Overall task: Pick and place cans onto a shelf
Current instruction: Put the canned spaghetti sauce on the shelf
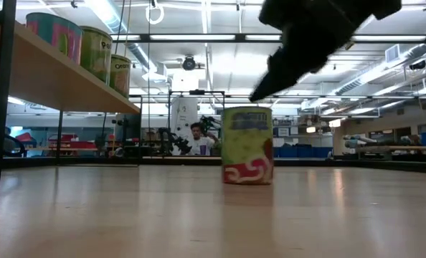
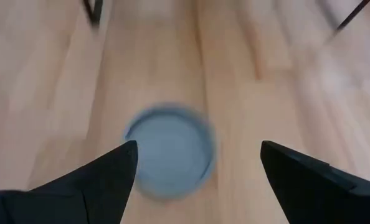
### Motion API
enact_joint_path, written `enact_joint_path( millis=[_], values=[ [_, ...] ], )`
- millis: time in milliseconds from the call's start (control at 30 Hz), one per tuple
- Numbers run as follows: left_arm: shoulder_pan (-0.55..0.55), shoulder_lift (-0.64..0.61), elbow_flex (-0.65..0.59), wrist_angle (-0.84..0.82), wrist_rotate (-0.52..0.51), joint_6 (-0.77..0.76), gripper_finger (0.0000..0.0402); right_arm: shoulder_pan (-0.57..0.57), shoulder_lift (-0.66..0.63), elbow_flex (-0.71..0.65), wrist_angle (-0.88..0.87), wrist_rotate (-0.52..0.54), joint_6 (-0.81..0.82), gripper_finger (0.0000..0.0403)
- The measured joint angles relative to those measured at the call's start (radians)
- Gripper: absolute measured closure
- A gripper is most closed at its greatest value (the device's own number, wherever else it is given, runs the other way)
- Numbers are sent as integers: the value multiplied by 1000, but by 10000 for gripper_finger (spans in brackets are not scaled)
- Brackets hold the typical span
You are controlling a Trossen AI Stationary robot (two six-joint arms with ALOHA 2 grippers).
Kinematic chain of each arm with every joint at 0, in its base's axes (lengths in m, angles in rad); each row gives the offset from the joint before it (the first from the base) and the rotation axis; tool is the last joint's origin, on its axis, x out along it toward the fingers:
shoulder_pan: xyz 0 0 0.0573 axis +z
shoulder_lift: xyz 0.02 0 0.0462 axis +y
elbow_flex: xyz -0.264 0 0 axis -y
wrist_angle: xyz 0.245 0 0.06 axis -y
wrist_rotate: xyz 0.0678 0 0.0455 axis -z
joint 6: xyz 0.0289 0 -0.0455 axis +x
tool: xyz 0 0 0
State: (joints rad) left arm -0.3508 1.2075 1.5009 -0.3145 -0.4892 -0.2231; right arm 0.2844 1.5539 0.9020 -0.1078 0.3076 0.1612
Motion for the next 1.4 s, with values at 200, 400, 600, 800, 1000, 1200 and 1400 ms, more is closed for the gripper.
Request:
enact_joint_path(
  millis=[200, 400, 600, 800, 1000, 1200, 1400],
  values=[
    [17, 54, 0, -26, 3, -28, 59, -15, -65, 117, -274, 15, 96, 56],
    [78, 153, 0, -107, 93, -67, 59, -2, -290, 145, -674, 48, 195, 56],
    [143, 289, -1, -138, 213, -72, 59, 10, -526, 142, -813, 130, 363, 56],
    [158, 436, -1, -193, 367, 144, 59, 7, -605, 142, -806, 152, 380, 56],
    [196, 558, -1, -129, 617, 288, 59, -6, -591, 142, -809, 131, 393, 56],
    [221, 639, -1, -58, 645, 441, 49, -6, -542, 142, -814, 45, 471, 56],
    [257, 724, -1, -52, 669, 475, 47, -6, -488, 142, -814, -19, 556, 56]
  ],
)
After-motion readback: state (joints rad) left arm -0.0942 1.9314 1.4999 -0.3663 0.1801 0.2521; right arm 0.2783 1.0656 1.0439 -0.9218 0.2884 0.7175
